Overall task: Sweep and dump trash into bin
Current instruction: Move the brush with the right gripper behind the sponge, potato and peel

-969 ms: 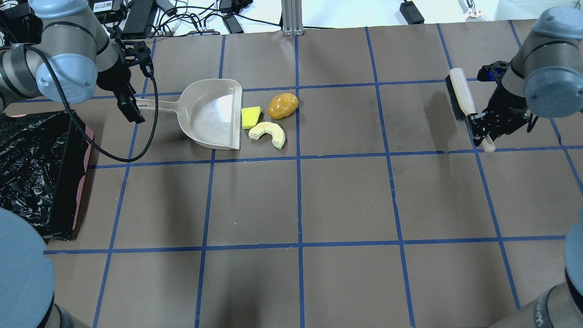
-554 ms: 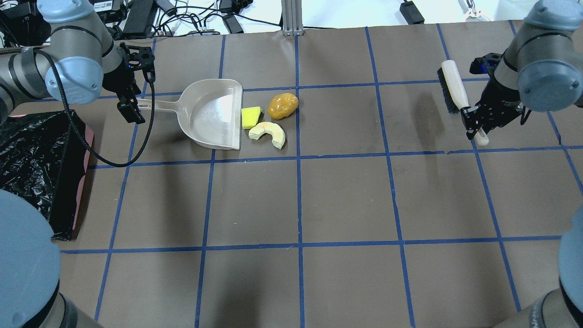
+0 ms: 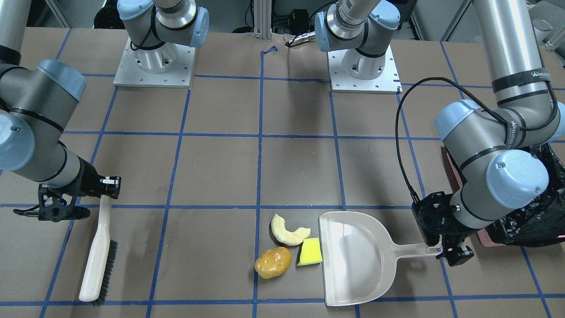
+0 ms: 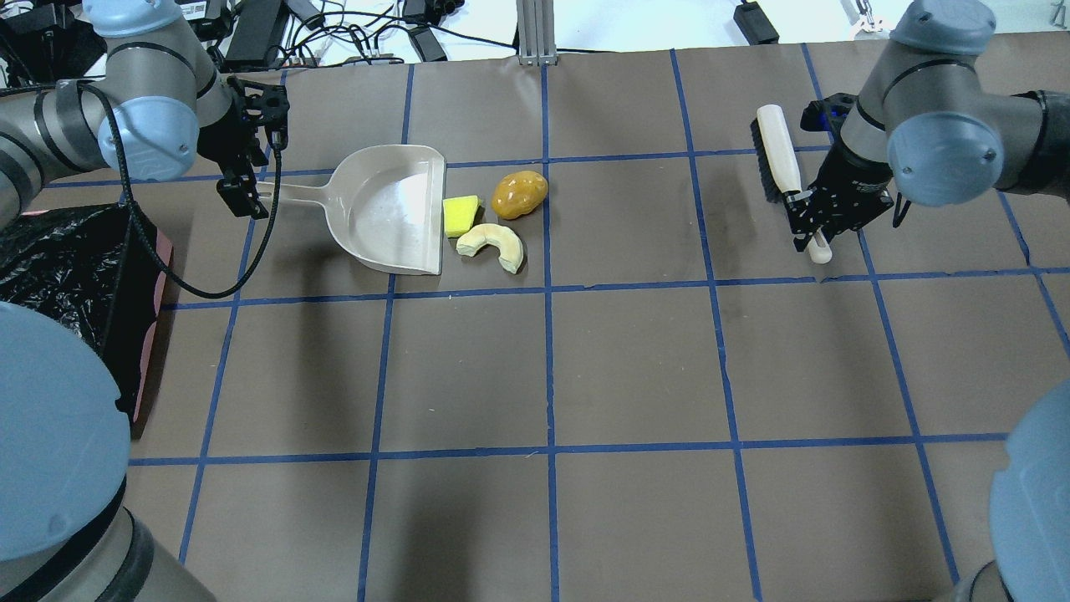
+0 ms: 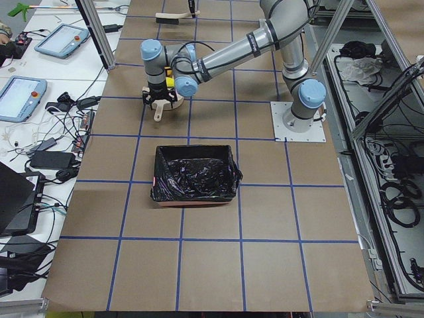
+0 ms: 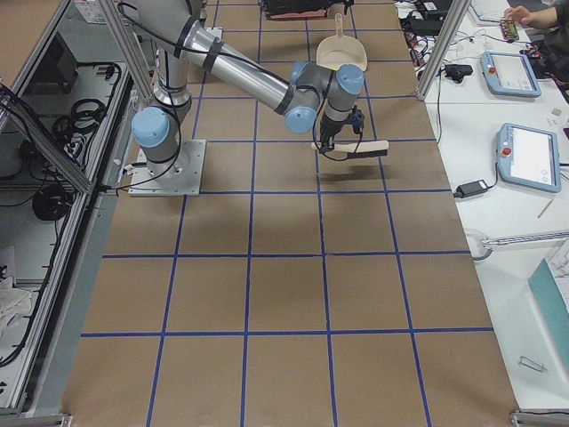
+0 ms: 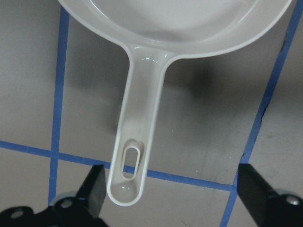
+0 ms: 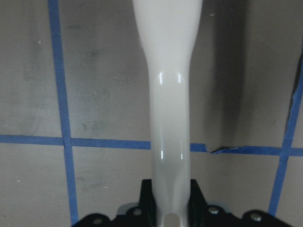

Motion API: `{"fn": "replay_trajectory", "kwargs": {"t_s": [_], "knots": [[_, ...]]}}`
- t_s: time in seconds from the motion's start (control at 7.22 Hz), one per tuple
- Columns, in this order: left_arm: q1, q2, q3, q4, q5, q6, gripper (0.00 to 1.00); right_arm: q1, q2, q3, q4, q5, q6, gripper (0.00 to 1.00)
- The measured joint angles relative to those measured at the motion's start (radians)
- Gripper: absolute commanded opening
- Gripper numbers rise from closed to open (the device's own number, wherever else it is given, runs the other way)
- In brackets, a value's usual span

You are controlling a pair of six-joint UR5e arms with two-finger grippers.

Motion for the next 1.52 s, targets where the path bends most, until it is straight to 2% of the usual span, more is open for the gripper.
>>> {"fn": "replay_trajectory", "kwargs": {"t_s": [0.42,0.55,0.97,1.25,1.38,1.52], "knots": [[-0.008,-0.059,0.013,0.038,-0.003,0.048,1.0,0.11,-0.007,-0.005,-0.008,0.032,0.072,0.0],[-0.012,-0.069,0.01,0.041,-0.003,0.051,0.97,0.143,-0.008,-0.015,-0.009,0.046,0.111,0.0],[-0.017,-0.065,0.001,0.041,-0.002,0.066,0.53,0.233,0.0,-0.036,-0.016,0.065,0.26,0.0],[-0.017,-0.063,0.0,0.043,-0.001,0.081,0.29,0.294,0.024,-0.048,-0.033,0.088,0.343,0.0],[-0.017,-0.063,0.0,0.043,-0.001,0.084,0.2,0.323,0.041,-0.052,-0.049,0.102,0.392,0.0],[-0.017,-0.063,0.0,0.046,-0.001,0.085,0.2,0.346,0.06,-0.054,-0.067,0.12,0.424,0.0]]}}
